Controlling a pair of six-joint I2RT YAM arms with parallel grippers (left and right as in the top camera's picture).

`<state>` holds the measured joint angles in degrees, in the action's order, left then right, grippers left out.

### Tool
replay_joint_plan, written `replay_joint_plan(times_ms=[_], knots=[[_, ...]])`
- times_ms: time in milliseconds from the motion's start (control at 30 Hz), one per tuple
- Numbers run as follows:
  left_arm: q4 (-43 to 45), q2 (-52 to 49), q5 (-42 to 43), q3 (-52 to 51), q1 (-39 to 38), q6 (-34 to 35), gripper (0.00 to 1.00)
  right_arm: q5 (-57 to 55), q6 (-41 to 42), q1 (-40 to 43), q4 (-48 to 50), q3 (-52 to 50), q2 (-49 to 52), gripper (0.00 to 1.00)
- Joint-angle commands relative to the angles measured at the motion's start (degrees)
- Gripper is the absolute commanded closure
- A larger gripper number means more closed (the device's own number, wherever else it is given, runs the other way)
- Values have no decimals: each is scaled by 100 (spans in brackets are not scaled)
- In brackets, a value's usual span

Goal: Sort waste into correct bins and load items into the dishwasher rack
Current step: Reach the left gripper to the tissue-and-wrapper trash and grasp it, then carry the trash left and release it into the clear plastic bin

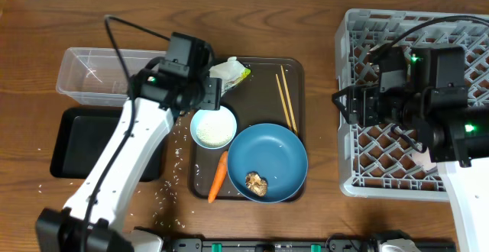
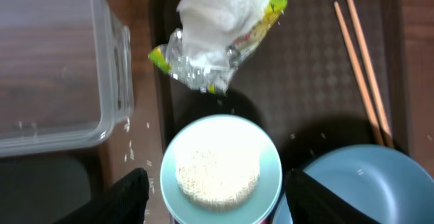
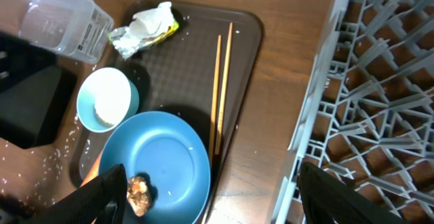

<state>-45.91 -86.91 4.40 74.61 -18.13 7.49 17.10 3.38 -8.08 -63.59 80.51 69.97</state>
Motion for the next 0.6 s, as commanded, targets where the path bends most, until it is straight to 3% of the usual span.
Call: replay_joint_plan(times_ms=[0, 333, 567], knots=[[275, -326, -378, 46, -22, -17, 35, -24, -87, -61, -2, 35, 2, 26], [2028, -1832, -385, 46, -61, -127, 35, -22, -42, -63, -26, 35, 2, 26], [2398, -2367, -413, 46, -61, -129, 36, -24, -42, -63, -17, 37, 4, 26]])
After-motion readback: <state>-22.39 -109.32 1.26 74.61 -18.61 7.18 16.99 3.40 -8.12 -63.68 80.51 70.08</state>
